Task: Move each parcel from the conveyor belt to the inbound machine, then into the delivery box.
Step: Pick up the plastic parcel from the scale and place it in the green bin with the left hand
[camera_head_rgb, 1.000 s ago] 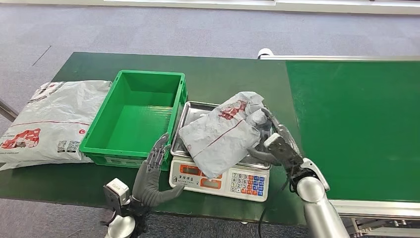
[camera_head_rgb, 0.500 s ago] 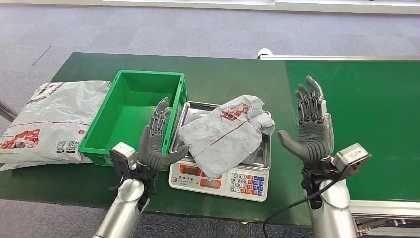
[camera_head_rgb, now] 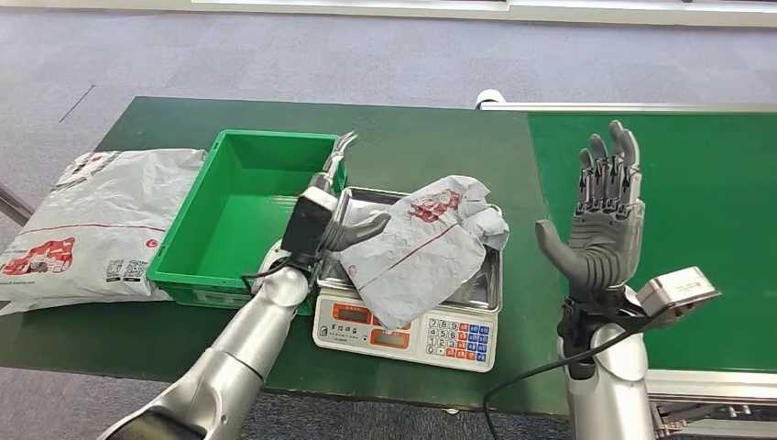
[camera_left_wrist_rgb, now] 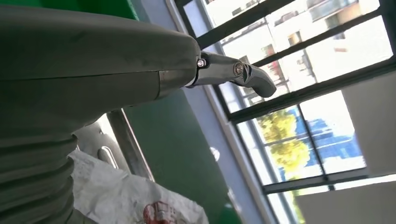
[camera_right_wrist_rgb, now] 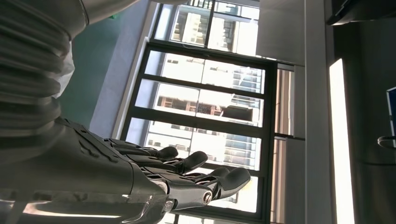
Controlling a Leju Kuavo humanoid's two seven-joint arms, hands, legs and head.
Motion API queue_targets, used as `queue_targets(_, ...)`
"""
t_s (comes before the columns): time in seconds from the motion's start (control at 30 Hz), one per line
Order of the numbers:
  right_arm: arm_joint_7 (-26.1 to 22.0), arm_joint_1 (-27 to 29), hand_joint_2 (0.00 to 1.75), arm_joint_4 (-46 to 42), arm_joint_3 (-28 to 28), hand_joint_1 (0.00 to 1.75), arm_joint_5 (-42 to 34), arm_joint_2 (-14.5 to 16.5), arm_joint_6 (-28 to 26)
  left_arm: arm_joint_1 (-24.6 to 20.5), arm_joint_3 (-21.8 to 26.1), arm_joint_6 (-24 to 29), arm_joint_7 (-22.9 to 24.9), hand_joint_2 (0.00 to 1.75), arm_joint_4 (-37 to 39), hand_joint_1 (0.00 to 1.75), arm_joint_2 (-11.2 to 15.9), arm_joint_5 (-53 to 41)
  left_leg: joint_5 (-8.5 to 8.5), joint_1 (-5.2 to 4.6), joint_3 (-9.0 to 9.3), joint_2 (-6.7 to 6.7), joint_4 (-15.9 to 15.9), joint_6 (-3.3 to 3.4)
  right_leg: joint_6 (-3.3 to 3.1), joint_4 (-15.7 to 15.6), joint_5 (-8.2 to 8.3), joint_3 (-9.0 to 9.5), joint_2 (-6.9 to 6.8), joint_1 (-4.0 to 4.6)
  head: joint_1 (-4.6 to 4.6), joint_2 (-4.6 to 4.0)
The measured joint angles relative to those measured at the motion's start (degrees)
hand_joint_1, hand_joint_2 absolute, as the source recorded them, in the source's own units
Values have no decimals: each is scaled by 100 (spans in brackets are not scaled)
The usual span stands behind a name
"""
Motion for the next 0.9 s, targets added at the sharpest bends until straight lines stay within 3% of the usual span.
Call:
queue_targets(0.13, 82, -192, 175, 16, 0, 0, 61, 54, -34, -530, -161, -589, 742, 175, 914, 0, -246, -221, 0, -2, -1, 0, 0, 1, 1, 0, 1, 0, 2, -2, 0, 0)
queue_targets(0.27, 127, -269, 175, 46, 0, 0, 68, 67, -44, -700, -412, -786, 1086, 175, 1510, 0, -426, -487, -1, -3, -5, -1, 0, 1, 1, 0, 0, -3, 1, -2, 0, 0)
queue_targets(0.43, 138, -293, 175, 95, 0, 0, 71, 75, -44, -817, -552, -894, 1213, 175, 1892, 0, -508, -562, -2, -2, -7, -1, -1, 0, 0, 0, -4, -6, -1, -1, 0, 0)
queue_targets(0.67, 167, -297, 175, 168, 4, 0, 366, 76, -119, -925, -1010, -1640, 1978, 175, 2168, 0, -567, -894, -1, -2, -6, -1, -1, 0, 0, 0, -4, -3, -1, -1, 0, 0)
queue_targets(0.9, 181, -289, 175, 221, 5, 0, 481, 76, -127, -973, -1402, -1639, 1890, 175, 2281, 0, -572, -711, -1, -3, -6, -4, -1, 0, 0, 0, -4, -1, -3, -2, 0, 0)
